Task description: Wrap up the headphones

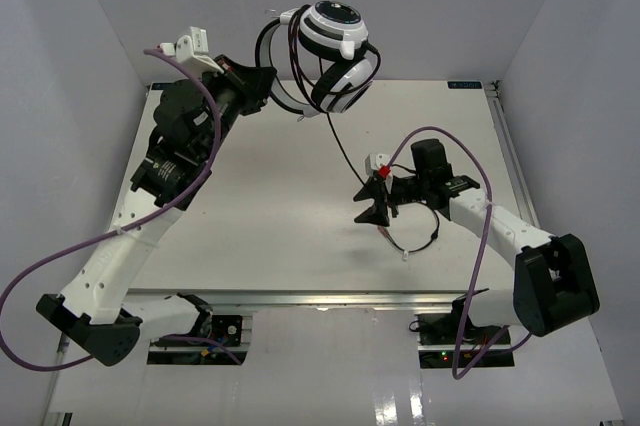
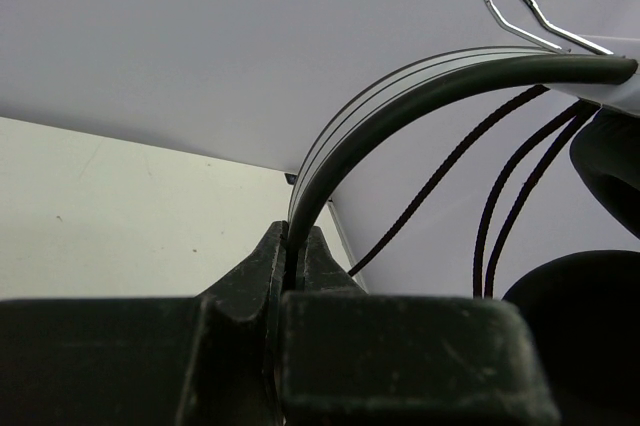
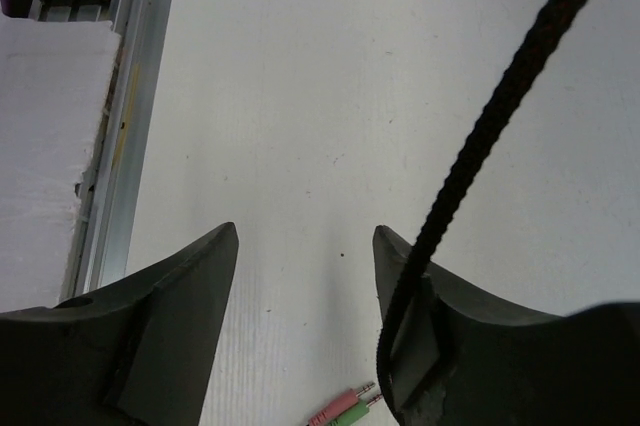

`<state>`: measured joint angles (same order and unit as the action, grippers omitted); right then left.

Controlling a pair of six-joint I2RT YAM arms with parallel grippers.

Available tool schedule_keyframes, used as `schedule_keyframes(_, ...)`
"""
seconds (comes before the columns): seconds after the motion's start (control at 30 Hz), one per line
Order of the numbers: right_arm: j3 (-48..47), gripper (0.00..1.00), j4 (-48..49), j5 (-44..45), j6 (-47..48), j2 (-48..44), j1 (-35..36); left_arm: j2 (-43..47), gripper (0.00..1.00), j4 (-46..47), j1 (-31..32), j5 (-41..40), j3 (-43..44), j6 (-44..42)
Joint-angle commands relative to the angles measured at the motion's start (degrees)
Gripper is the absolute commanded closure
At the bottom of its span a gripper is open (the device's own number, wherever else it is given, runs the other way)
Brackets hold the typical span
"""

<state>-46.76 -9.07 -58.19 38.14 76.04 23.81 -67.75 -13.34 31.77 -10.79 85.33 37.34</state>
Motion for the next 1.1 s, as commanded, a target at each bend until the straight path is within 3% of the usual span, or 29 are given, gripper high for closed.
schedule_keyframes(0.0,-2.71,0.43,-1.21,-0.67,1.52,0.75,0.19,3.77,1.0,5.08,-0.22,0.97,0.53,1.96)
schedule_keyframes(0.17,-2.5,0.75,-1.3,-0.35,1.06,0.64,0.19,4.19,1.0,5.26,-0.22,0.09,-0.12,1.17)
schedule_keyframes(0.4,-0.24,0.9,-1.76,4.29,0.44,-2.75,0.27,4.8,1.0,5.6,-0.3,-4.12,-0.95,-0.75)
schedule_keyframes(0.5,-0.65,0.92,-4.12,10.89,1.51,-5.45,1.92,4.74,1.0,6.86,-0.39,-7.38,-3.15,-1.55)
schedule_keyframes(0.8,-10.37,0.92,-15.61,50.94,12.39,-13.97,16.42,-1.4,1.0,12.11,-0.48,-12.4,-10.45,-3.23)
schedule_keyframes(0.93,-16.45,0.92,-18.96,62.58,19.6,-14.07,18.37,-4.15,1.0,14.83,-1.01,-12.94,-14.68,-4.12)
schedule_keyframes(1.07,-21.14,0.92,-18.44,68.12,22.3,-12.42,18.37,-7.23,1.0,15.44,-1.09,-12.32,-17.15,-4.3)
